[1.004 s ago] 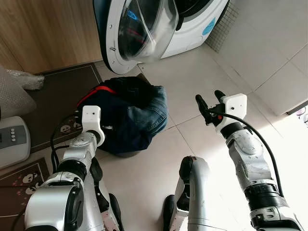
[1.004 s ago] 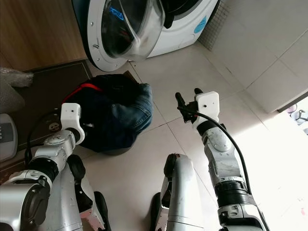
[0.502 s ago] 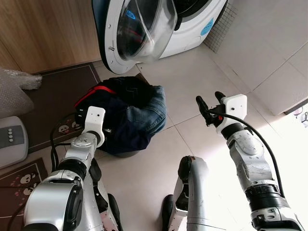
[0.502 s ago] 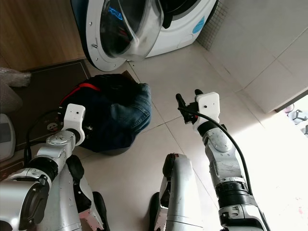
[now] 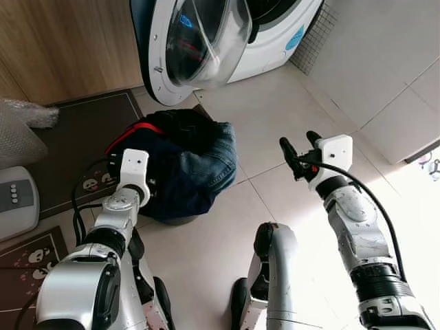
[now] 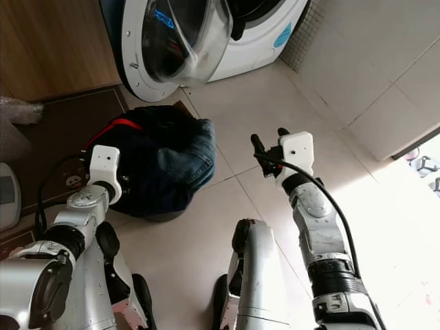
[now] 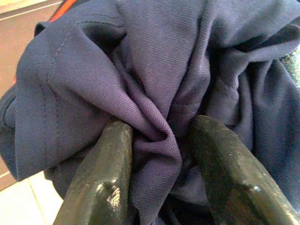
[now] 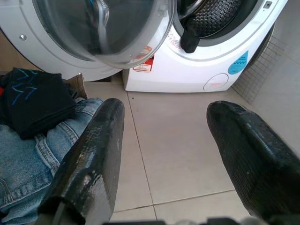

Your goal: Clothes washing

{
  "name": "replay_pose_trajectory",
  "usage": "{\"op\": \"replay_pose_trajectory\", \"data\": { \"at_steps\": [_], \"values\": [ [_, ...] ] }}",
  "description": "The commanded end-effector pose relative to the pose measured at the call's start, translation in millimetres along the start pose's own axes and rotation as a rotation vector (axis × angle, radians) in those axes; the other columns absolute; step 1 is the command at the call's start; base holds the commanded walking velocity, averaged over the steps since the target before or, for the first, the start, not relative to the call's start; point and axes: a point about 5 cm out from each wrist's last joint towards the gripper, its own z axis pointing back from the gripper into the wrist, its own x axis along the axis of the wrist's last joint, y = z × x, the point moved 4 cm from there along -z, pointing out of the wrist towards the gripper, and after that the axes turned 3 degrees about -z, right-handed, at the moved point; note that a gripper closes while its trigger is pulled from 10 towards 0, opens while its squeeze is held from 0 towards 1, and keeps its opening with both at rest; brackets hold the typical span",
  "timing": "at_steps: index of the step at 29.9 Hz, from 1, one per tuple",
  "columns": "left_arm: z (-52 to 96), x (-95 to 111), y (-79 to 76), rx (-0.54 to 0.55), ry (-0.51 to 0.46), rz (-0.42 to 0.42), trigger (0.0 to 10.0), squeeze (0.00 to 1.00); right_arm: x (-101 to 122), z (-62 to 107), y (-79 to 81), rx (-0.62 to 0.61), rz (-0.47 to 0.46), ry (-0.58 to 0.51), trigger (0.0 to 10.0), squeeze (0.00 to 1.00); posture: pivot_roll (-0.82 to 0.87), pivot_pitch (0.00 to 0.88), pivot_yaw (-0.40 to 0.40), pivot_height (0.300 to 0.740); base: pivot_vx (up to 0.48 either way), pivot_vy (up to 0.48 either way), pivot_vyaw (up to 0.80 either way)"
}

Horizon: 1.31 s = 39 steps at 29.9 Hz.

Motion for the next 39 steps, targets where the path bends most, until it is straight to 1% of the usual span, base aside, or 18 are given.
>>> {"op": "replay_pose_trajectory", "data": {
  "at_steps": [1,5,6,7,16,23,24,29,30,32,33,34,35,37,38,39],
  "values": [
    [1.8,-9.6,-3.4,-0.007,0.019,0.028,0.0,0.00,-1.0,3.0,-2.3,-0.004,0.008,0.008,10.0,0.00,0.03,0.248,-0.199,0.437,0.000,0.000,0.00],
    [1.9,-8.4,-3.4,-0.003,0.007,0.043,0.0,0.00,-1.6,3.5,-2.9,-0.006,0.007,0.009,10.0,0.00,0.03,0.250,-0.199,0.437,0.000,0.000,0.00],
    [1.9,-6.7,-3.2,0.001,-0.007,0.072,0.0,0.00,-1.8,3.8,-3.3,-0.007,0.007,0.010,10.0,0.00,0.03,0.250,-0.199,0.437,0.000,0.000,0.00],
    [1.8,-5.8,-3.1,0.002,-0.013,0.081,0.0,0.00,-1.9,3.8,-3.3,-0.007,0.007,0.010,10.0,0.00,0.03,0.250,-0.199,0.437,0.000,0.000,0.00],
    [2.6,-5.4,-2.7,0.005,-0.030,0.099,0.0,0.00,-1.7,3.1,-2.3,-0.006,0.005,0.008,10.0,0.00,0.04,0.251,-0.197,0.437,0.000,0.000,0.00],
    [1.8,5.8,-5.6,-0.001,-0.088,0.150,0.0,0.00,-1.8,2.7,-2.4,-0.007,0.004,0.008,10.0,0.00,0.04,0.251,-0.197,0.437,0.000,0.000,0.00],
    [1.3,11.4,-7.1,-0.003,-0.111,0.154,0.0,0.00,-1.7,2.7,-2.4,-0.007,0.004,0.008,10.0,0.00,0.04,0.251,-0.197,0.437,0.000,0.000,0.00],
    [0.8,26.4,-9.1,0.000,-0.174,0.149,0.0,0.00,-1.7,1.9,-1.4,-0.005,0.002,0.008,10.0,0.00,0.05,0.250,-0.194,0.437,0.000,0.000,0.00],
    [0.8,26.4,-9.1,0.000,-0.174,0.149,0.0,0.00,-1.7,1.9,-1.4,-0.005,0.002,0.008,10.0,0.00,0.05,0.250,-0.194,0.437,0.000,0.000,0.00],
    [1.2,33.7,-11.2,-0.004,-0.207,0.146,0.0,0.00,-1.8,1.6,-0.8,-0.004,0.002,0.007,10.0,0.00,0.05,0.250,-0.192,0.437,0.000,0.000,0.00],
    [2.1,41.9,-12.6,-0.003,-0.245,0.142,0.0,0.00,-1.6,1.5,-0.9,-0.005,0.001,0.005,10.0,0.00,0.05,0.250,-0.192,0.437,0.000,0.000,0.00],
    [2.1,41.9,-12.6,-0.003,-0.245,0.142,0.0,0.00,-1.6,1.5,-0.9,-0.005,0.001,0.005,10.0,0.00,0.05,0.250,-0.192,0.437,0.000,0.000,0.00],
    [4.4,56.7,-14.3,0.000,-0.312,0.150,0.0,0.00,-1.3,1.4,-1.4,-0.006,0.001,0.004,10.0,0.00,0.05,0.246,-0.189,0.437,0.000,0.000,0.00],
    [7.4,71.6,-15.3,0.008,-0.373,0.166,0.0,0.00,-0.9,1.4,-2.2,-0.007,0.001,0.003,10.0,0.00,0.05,0.246,-0.189,0.437,0.000,0.000,0.00],
    [9.1,78.6,-16.0,0.010,-0.401,0.176,2.2,0.00,-0.9,1.3,-2.4,-0.008,0.002,0.003,10.0,0.00,0.06,0.240,-0.184,0.437,0.000,0.000,0.00],
    [11.0,85.6,-17.3,0.007,-0.428,0.183,10.0,0.00,-0.9,1.1,-2.3,-0.008,0.002,0.002,10.0,0.00,0.06,0.234,-0.181,0.437,0.000,0.000,0.00]
  ]
}}
